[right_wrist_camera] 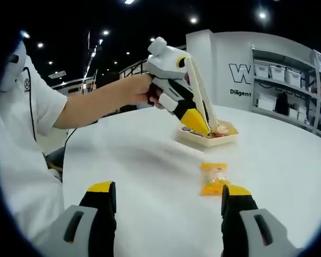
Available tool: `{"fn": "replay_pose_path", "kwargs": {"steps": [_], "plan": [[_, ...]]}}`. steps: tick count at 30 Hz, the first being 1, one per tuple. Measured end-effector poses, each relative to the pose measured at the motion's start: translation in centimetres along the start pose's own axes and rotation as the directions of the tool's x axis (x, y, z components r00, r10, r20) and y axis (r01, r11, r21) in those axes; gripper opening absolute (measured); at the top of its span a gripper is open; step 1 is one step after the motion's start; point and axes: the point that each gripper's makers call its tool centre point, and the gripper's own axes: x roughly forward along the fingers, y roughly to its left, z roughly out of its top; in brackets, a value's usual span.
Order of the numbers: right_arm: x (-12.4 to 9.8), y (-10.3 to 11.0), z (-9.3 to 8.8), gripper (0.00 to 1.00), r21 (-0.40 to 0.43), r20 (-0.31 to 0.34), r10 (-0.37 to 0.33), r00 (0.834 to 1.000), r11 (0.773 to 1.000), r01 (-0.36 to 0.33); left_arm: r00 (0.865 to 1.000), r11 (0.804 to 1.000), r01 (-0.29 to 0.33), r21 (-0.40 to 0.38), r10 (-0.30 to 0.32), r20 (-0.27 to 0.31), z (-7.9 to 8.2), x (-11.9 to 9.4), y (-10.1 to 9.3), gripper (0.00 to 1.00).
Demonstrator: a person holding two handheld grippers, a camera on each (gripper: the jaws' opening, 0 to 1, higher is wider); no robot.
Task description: Place the target food into the container with the food tongs after gripping and lifting it, then release it inside without dropping or visibly crushing the food.
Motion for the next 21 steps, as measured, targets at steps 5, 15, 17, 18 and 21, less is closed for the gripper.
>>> {"fn": "replay_pose_path", "kwargs": {"steps": [5,15,17,18,21], "plan": [[0.0,-0.1,-0.1,0.8,0.003,0.001,0.001,1.0,1.0,-0.001,1.0,1.0,0.026,-0.001,-0.026,-0.016,-0.9,1.0,-0.8,0.28],[0.0,-0.2,-0.2,0.79,0.004,0.001,0.002,1.0,1.0,-0.002,0.998,0.999,0.049,-0.018,-0.05,-0.043,-2.3,2.6,-1.6,0.28],[-0.1,-0.3,-0.2,0.79,0.005,0.0,0.002,1.0,1.0,-0.002,0.997,0.998,0.052,-0.022,-0.053,-0.048,-2.5,2.8,-1.6,0.28],[0.0,-0.3,-0.2,0.79,0.005,-0.001,0.001,1.0,1.0,-0.001,0.997,0.998,0.051,-0.022,-0.052,-0.053,-2.7,2.9,-1.6,0.28],[0.0,-0.3,-0.2,0.79,0.006,0.0,0.001,1.0,1.0,-0.001,0.997,0.998,0.054,-0.027,-0.056,-0.058,-3.0,3.1,-1.6,0.28]]}}
